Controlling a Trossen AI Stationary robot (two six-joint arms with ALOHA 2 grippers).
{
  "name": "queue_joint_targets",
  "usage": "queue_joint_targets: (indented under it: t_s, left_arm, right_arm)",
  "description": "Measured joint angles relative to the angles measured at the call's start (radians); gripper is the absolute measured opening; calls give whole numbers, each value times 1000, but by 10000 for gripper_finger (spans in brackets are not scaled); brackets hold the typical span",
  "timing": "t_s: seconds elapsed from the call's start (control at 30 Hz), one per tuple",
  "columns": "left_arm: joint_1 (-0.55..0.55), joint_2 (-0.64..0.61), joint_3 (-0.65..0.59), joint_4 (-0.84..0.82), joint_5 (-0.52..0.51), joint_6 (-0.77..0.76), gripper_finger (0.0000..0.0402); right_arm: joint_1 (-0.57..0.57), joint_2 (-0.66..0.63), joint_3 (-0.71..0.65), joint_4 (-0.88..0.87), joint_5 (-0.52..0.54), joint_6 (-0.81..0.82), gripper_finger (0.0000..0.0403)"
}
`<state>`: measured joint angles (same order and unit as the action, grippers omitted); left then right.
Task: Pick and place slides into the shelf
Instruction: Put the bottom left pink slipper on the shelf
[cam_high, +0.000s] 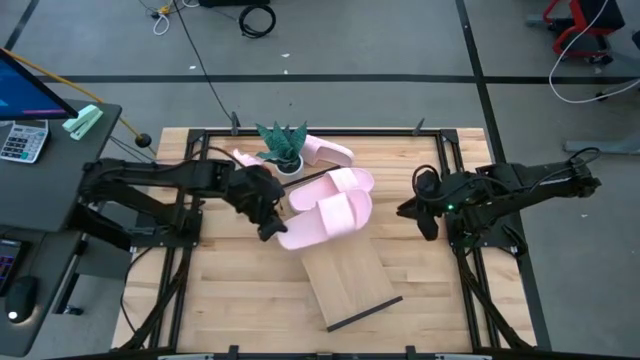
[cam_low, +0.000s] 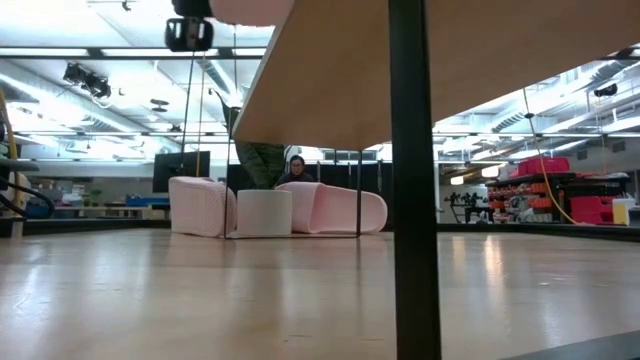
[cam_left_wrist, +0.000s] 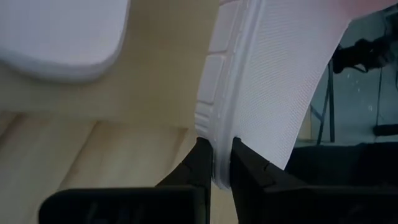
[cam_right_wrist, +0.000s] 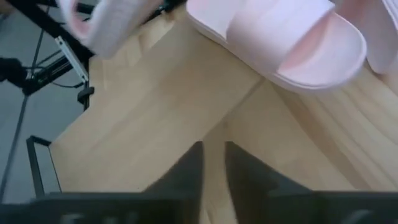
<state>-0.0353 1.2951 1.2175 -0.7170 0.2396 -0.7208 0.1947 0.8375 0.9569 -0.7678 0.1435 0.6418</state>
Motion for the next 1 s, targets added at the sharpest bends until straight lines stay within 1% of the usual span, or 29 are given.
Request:
queue_joint_targets:
  t_s: [0.07, 0.1, 0.23, 0.37, 0.5, 0.67, 1.0]
  left_arm:
    - [10, 24, 0, 33, 12, 0, 37]
    - [15, 38, 0, 46, 21, -1, 37]
    - [29, 92, 0, 96, 30, -25, 37]
    - [36, 132, 1, 110, 58, -64, 36]
    - [41, 164, 0, 116, 87, -92, 36]
    - [44, 181, 1, 157, 91, -107, 36]
    - [85, 206, 2, 265, 86, -97, 36]
  right_arm:
    - [0, 0, 0, 10, -4, -31, 22]
    - [0, -1, 0, 22, -3, -51, 12]
    - [0, -1, 0, 88, -15, -109, 19]
    - [0, -1, 0, 133, -24, -153, 6]
    - [0, -1, 0, 136, -24, -166, 10]
    - [0, -1, 0, 137, -24, -172, 4]
    - [0, -1, 0, 145, -26, -174, 4]
